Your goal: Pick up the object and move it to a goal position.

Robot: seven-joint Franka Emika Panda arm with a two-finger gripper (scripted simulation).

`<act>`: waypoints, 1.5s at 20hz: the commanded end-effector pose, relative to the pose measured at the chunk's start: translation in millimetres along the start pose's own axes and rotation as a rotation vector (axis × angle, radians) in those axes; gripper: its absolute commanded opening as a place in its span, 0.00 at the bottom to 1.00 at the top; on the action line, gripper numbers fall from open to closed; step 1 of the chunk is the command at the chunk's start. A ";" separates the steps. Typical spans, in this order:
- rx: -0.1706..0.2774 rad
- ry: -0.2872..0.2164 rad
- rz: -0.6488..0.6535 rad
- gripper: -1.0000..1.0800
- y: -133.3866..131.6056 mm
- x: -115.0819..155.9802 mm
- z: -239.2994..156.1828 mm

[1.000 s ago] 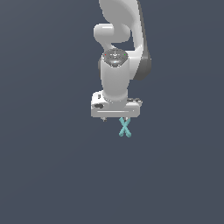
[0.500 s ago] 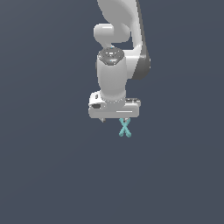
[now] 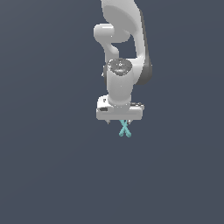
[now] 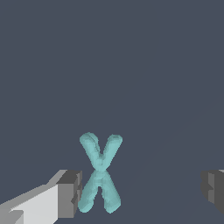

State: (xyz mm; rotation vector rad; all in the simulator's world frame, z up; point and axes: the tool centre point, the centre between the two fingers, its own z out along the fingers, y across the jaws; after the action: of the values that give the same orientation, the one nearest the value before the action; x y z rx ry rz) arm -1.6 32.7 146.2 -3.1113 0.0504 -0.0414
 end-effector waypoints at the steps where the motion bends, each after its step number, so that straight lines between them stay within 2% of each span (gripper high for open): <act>1: -0.007 -0.007 0.007 0.96 -10.3 -10.2 17.8; 6: -0.021 -0.018 0.020 0.96 -29.0 -32.4 51.1; 12: -0.029 -0.025 0.028 0.96 -40.0 -47.9 71.0; 20: -0.030 -0.027 0.027 0.96 -40.9 -49.5 77.7; 30: -0.030 -0.026 0.028 0.96 -40.0 -52.1 119.2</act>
State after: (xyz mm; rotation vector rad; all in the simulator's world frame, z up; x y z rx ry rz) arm -49.5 77.7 31.9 -3.1401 0.0946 0.0022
